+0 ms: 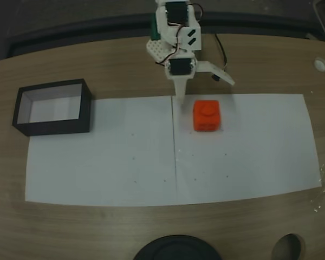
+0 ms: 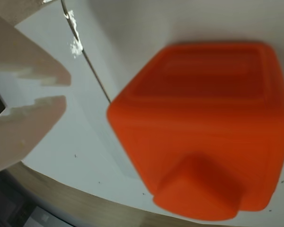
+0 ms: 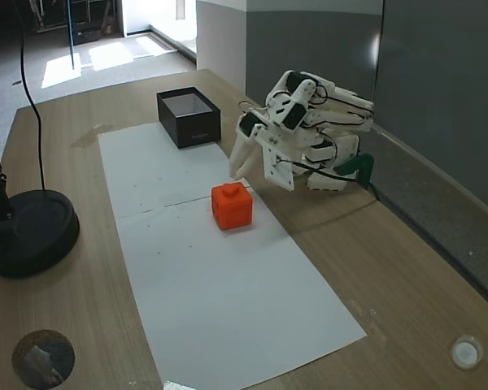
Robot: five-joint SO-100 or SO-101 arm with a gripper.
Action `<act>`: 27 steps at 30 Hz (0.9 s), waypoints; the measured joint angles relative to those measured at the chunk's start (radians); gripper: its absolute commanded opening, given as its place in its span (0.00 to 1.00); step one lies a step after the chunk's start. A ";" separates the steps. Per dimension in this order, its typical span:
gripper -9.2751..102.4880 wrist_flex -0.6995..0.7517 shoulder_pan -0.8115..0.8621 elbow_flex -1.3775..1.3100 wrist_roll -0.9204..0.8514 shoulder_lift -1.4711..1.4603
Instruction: Grab a orange square and put it in the box.
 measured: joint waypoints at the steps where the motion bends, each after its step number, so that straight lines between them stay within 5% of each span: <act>1: 0.12 -0.028 0.003 0.002 0.000 0.000; 8: 0.34 -0.147 -0.023 -0.100 -0.003 -0.003; 15: 0.41 -0.137 -0.023 -0.296 -0.005 -0.046; 27: 0.44 0.270 -0.209 -0.862 -0.207 -0.776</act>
